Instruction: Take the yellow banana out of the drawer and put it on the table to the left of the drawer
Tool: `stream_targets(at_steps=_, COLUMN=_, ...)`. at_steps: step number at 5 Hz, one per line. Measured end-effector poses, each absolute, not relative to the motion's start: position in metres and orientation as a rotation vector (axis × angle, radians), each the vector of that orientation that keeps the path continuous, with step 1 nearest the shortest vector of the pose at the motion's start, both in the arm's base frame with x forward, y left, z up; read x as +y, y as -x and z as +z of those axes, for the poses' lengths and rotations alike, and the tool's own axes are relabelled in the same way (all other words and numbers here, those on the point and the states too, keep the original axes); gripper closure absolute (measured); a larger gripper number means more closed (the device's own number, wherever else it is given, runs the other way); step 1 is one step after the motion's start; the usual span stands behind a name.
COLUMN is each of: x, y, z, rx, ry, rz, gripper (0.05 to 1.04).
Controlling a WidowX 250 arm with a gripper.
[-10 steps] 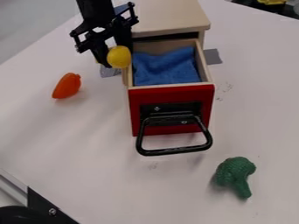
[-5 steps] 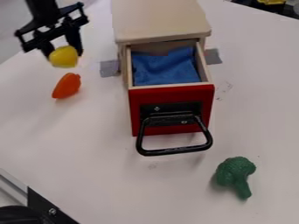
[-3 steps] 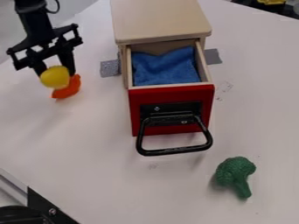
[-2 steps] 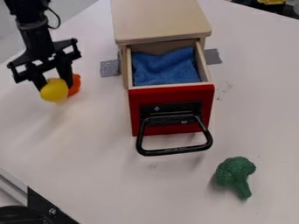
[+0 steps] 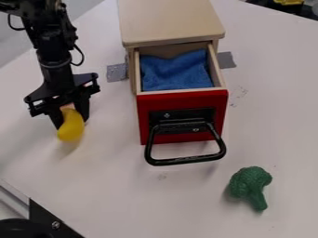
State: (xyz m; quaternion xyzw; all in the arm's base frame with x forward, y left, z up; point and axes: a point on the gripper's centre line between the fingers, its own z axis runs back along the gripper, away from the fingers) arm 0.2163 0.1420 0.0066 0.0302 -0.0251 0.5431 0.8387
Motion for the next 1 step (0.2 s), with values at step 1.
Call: stream_targets(at_steps=1, x=0.1371, y=-0.2108, z=0.0030, rx=-0.071, ry=-0.089, rz=1.142, gripper=0.500)
